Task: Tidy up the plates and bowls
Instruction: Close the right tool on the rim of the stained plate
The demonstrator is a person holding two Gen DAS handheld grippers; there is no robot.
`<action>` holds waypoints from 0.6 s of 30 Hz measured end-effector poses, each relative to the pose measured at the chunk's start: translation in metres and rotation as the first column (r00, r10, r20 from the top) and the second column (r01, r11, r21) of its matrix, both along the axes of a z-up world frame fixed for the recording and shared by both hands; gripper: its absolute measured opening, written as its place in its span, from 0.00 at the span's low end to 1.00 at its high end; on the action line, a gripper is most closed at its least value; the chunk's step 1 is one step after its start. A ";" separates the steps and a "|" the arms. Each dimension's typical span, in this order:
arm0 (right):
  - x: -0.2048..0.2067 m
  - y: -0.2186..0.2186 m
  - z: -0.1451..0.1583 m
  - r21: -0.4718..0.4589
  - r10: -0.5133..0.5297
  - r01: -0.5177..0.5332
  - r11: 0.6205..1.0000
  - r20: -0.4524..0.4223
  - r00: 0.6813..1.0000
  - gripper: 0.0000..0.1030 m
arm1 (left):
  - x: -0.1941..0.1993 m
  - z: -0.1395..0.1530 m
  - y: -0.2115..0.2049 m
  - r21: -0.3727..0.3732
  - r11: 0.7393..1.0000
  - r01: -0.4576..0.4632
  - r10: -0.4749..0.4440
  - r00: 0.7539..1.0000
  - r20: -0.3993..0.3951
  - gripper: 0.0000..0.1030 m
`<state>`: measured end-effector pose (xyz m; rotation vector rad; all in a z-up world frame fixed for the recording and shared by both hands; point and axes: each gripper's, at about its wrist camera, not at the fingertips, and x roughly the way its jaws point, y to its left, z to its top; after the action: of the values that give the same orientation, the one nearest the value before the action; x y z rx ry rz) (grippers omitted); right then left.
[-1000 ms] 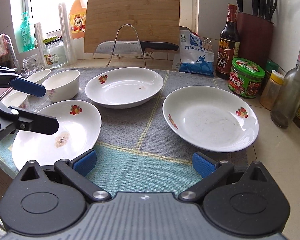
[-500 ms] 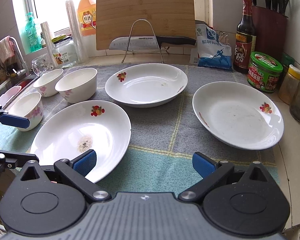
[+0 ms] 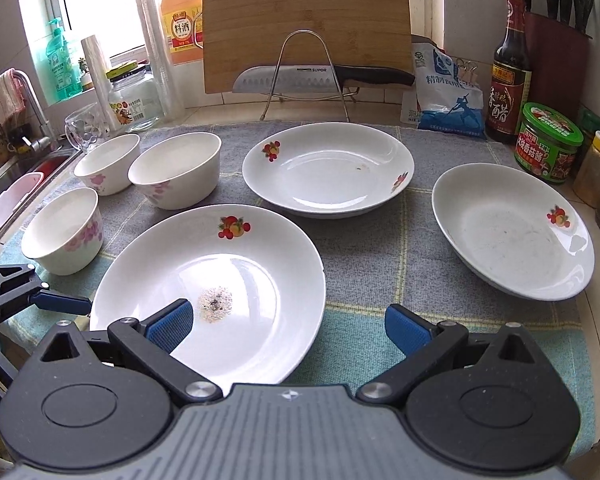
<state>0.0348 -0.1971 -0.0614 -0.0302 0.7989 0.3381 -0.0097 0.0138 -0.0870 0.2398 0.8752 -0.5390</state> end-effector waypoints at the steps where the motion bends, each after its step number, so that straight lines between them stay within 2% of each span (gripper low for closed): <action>1: -0.001 0.002 0.001 -0.004 -0.003 0.003 1.000 -0.001 1.000 1.00 | 0.000 -0.002 0.000 -0.004 1.000 0.016 -0.016 1.000 0.009 0.92; 6: -0.006 0.014 0.004 -0.023 -0.043 0.043 0.999 0.001 0.999 1.00 | 0.005 -0.006 -0.004 0.004 0.998 0.070 -0.071 0.996 0.049 0.99; 10: -0.008 0.019 0.005 -0.038 -0.055 0.055 0.998 -0.004 0.998 1.00 | 0.010 -0.007 -0.006 -0.005 0.995 0.096 -0.095 0.993 0.064 1.00; 18: 0.010 0.022 -0.007 -0.024 0.023 -0.024 0.999 -0.045 0.999 1.00 | 0.014 -0.009 -0.009 -0.018 0.996 0.087 -0.086 0.993 0.082 1.00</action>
<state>0.0447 -0.1747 -0.0683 -0.0549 0.8473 0.3520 0.0045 0.0050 -0.0957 0.2794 0.7829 -0.6150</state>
